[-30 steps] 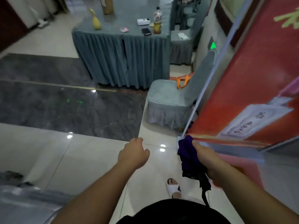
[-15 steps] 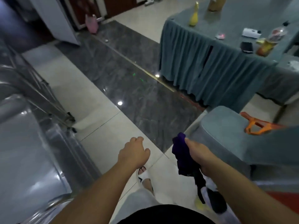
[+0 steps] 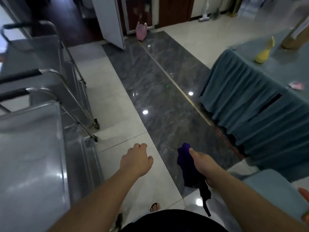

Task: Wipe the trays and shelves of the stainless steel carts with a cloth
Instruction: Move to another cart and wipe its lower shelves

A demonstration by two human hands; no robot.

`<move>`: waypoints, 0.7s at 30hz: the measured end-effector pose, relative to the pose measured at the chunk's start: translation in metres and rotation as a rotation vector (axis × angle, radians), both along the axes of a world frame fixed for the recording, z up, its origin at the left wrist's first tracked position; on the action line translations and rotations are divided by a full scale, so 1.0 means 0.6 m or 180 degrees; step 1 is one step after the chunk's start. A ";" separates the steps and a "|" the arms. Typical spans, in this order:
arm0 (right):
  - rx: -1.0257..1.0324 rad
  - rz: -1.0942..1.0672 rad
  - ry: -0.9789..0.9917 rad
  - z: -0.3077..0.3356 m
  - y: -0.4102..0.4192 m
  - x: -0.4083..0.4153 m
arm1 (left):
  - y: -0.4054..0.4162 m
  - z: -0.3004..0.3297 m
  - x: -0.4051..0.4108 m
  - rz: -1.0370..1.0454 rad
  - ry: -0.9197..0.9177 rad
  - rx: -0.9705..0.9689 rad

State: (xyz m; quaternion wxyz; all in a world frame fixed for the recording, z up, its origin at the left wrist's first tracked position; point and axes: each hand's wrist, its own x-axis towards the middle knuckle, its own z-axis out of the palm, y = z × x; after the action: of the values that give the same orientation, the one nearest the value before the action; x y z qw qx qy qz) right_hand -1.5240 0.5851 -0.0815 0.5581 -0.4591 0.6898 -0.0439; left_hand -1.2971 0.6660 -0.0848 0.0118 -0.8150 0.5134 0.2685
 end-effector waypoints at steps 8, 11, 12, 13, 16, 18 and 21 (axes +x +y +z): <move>-0.0133 0.1326 0.0260 -0.034 -0.201 0.181 | -0.069 -0.035 0.125 0.1009 0.0107 0.0077; -0.0151 0.1924 0.0206 -0.054 -0.282 0.251 | -0.104 -0.049 0.161 0.1505 0.0121 0.0101; -0.0187 0.2155 0.0227 -0.057 -0.307 0.273 | -0.116 -0.054 0.171 0.1684 0.0127 0.0105; -0.0213 0.2360 0.0238 -0.059 -0.331 0.293 | -0.125 -0.056 0.177 0.1877 0.0154 0.0125; -0.0153 0.2907 0.0228 -0.055 -0.390 0.348 | -0.145 -0.058 0.178 0.2443 0.0261 0.0199; -0.0109 0.3299 0.0253 -0.060 -0.422 0.388 | -0.149 -0.058 0.169 0.2795 0.0322 0.0181; -0.0197 0.3926 0.0451 -0.074 -0.445 0.449 | -0.131 -0.062 0.147 0.3284 0.0428 0.0262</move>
State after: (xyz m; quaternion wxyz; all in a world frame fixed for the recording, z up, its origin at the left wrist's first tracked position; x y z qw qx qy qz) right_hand -1.2549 0.3181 -0.1258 0.4200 -0.7908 0.3314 0.2972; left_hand -1.2087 0.5871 -0.1220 -0.1230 -0.9418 0.0337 0.3110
